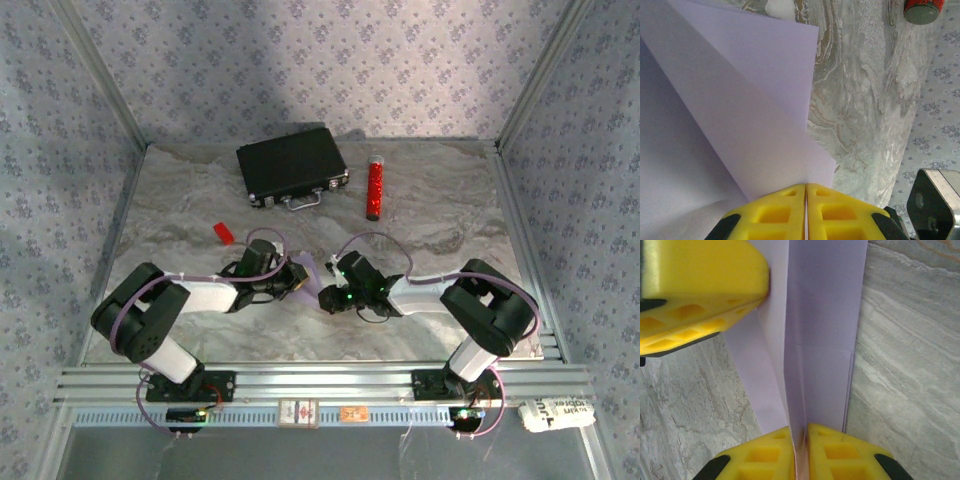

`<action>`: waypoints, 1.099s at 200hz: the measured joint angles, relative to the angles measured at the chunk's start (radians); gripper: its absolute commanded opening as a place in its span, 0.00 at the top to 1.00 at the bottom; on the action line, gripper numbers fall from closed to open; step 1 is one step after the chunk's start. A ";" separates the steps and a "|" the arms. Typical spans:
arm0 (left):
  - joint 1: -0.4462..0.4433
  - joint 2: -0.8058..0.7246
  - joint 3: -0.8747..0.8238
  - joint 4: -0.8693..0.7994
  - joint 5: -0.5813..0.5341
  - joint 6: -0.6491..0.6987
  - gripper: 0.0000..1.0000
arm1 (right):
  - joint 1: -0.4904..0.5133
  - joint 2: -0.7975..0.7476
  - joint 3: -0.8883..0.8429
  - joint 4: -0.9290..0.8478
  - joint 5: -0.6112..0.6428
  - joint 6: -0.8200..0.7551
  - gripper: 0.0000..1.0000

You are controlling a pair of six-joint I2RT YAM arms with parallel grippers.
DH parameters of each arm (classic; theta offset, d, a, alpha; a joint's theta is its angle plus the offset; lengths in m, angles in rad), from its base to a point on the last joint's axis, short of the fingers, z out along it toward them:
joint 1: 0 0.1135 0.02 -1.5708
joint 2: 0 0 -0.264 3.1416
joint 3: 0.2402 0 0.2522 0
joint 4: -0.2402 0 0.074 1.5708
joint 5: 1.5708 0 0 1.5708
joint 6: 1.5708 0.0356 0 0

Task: Fold a paper plane with a square sheet of paper (pick it up from the middle)
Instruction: Fourth fold the wing at the center of the table.

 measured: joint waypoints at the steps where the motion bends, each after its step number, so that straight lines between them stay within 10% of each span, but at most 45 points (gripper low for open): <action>1: 0.000 0.000 0.000 -0.001 -0.001 0.000 0.91 | 0.000 0.000 0.000 0.000 -0.001 0.000 0.85; 220: -0.002 0.073 0.032 0.005 -0.009 0.032 0.90 | -0.008 0.011 0.006 -0.007 -0.037 0.019 0.91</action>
